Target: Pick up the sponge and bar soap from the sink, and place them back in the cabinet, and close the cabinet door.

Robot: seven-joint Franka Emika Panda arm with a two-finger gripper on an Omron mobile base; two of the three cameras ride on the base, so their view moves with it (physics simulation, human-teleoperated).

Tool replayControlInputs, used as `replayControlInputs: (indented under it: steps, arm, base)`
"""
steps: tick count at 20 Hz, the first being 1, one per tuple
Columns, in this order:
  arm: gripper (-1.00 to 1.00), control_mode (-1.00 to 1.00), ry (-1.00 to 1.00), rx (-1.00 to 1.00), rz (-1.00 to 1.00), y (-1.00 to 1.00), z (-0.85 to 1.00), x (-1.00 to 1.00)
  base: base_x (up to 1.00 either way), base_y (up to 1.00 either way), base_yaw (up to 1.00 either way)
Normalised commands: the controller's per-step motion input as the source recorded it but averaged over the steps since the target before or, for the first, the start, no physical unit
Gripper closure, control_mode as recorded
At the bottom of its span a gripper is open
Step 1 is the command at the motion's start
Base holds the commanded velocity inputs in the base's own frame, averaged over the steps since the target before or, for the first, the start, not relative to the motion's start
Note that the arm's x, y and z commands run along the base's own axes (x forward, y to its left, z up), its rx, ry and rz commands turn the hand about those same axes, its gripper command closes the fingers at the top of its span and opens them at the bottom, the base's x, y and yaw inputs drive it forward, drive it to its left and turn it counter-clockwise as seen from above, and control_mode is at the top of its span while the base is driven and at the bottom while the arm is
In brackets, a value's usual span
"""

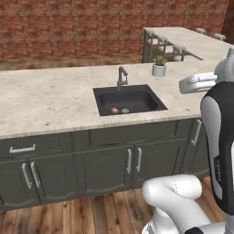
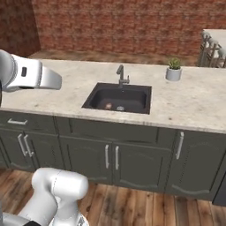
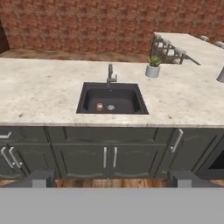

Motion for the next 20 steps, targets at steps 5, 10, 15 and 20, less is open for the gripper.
replayControlInputs:
  steps: [5, 10, 15, 20]
  arm:
    - [-1.00, 1.00, 0.00, 0.00, 0.00, 0.00, 0.00, 0.00]
    - [-1.00, 1.00, 0.00, 0.00, 0.00, 0.00, 0.00, 0.00]
    - [-1.00, 1.00, 0.00, 0.00, 0.00, 0.00, 0.00, 0.00]
    - [-1.00, 1.00, 0.00, 0.00, 0.00, 0.00, 0.00, 0.00]
  base:
    - [0.54, 0.00, -0.09]
    - [0.60, 0.00, -0.08]
    - [0.54, 0.03, -0.12]
    - [0.42, 0.06, -0.13]
